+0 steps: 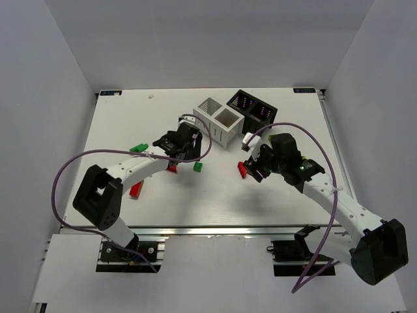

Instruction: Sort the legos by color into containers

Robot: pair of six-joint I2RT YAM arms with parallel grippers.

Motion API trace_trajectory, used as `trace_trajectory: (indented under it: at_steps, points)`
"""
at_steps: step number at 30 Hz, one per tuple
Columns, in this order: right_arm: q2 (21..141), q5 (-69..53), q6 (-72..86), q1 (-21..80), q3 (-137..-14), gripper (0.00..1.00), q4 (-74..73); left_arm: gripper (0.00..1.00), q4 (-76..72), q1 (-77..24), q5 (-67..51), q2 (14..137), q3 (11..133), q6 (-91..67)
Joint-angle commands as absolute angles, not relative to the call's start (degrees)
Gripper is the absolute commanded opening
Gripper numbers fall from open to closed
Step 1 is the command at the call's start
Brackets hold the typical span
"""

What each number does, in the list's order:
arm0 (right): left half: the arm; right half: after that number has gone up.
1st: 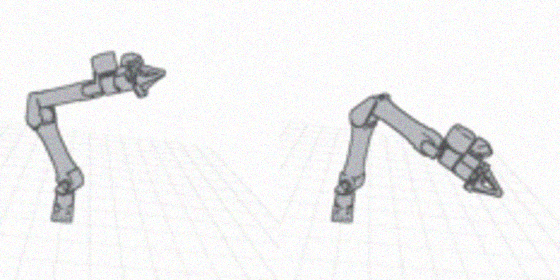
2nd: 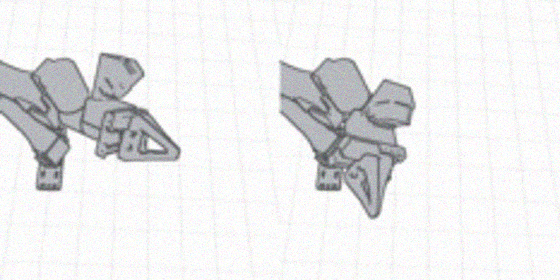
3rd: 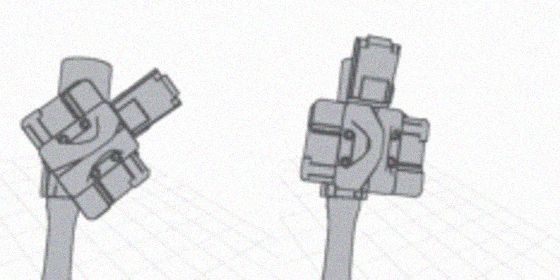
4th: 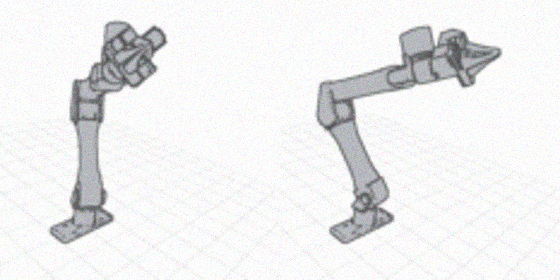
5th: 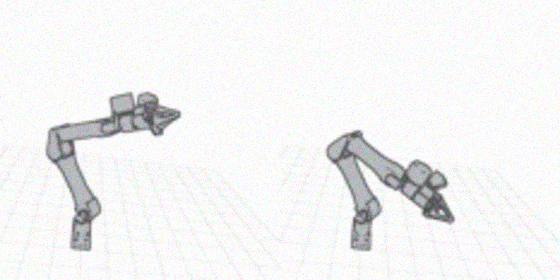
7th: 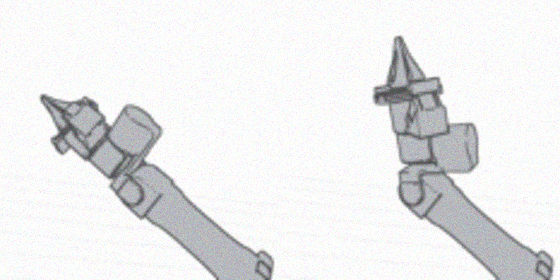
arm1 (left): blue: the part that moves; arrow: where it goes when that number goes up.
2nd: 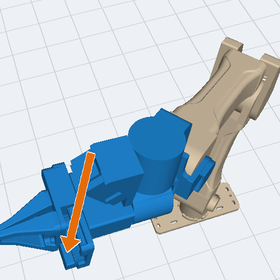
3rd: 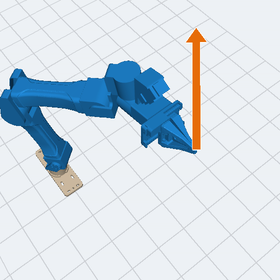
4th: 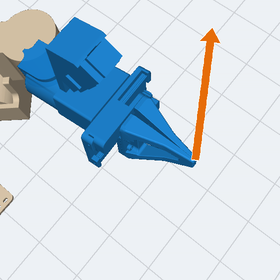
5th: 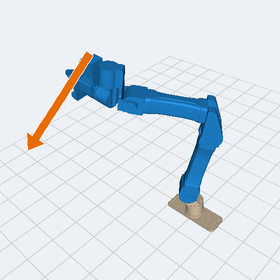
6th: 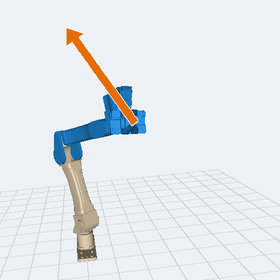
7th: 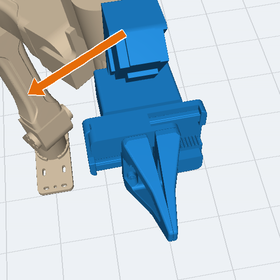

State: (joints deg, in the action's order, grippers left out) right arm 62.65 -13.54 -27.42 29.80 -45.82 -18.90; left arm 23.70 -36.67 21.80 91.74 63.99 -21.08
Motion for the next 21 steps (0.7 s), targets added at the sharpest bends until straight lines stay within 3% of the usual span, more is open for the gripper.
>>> trace_trajectory:
  at_steps: [1,10,21]
  points:
    - [61.5,-12.7,-27.9,30.2,-45.2,0.65,-16.3,0.85,26.8,-35.8,25.2,91.0,66.5,-21.2]
    - [61.5,-13.1,-28.1,30.7,-45.3,0.65,-16.7,0.86,27.6,-30.5,19.2,97.6,67.5,-14.7]
    - [60.0,-13.0,-28.3,31.5,-44.7,0.65,-16.4,0.86,30.4,-29.1,23.4,104.1,69.5,-13.8]
